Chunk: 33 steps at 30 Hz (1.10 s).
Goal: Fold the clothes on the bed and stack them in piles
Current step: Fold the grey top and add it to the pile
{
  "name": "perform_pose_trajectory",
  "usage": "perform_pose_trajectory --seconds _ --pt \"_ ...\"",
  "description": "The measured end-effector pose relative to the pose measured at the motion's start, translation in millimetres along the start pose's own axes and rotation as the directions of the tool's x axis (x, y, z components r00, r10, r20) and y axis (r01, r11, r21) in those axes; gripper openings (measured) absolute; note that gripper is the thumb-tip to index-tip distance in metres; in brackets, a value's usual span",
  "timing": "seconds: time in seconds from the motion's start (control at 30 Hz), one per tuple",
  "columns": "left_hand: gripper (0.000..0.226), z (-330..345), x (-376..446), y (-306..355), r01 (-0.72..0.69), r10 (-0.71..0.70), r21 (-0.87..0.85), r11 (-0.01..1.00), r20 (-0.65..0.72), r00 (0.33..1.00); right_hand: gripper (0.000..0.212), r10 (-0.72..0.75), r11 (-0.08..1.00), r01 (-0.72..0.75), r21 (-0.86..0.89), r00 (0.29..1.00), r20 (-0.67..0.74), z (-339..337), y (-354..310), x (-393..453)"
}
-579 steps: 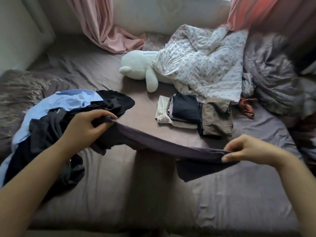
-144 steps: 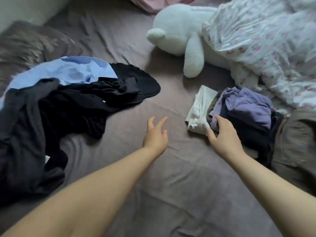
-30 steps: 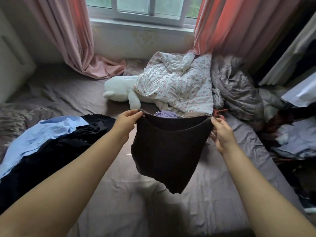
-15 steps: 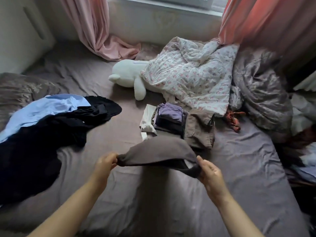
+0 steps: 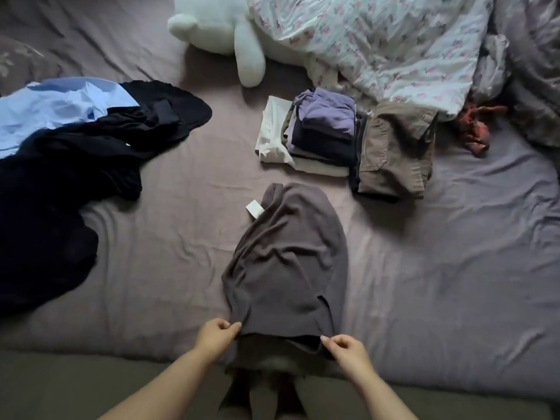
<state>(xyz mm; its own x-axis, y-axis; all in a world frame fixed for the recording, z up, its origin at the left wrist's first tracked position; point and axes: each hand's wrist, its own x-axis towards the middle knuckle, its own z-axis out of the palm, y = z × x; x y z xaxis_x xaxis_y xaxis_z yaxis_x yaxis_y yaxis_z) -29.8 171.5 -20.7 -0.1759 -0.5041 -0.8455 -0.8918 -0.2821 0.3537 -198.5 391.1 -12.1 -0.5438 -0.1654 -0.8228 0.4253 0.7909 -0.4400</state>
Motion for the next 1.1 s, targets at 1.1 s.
perform_pose_trajectory --seconds 1.1 --pt "0.032 25 201 237 -0.517 0.812 0.776 0.360 0.013 0.583 0.062 -0.568 0.454 0.475 -0.753 0.806 0.166 8 -253 259"
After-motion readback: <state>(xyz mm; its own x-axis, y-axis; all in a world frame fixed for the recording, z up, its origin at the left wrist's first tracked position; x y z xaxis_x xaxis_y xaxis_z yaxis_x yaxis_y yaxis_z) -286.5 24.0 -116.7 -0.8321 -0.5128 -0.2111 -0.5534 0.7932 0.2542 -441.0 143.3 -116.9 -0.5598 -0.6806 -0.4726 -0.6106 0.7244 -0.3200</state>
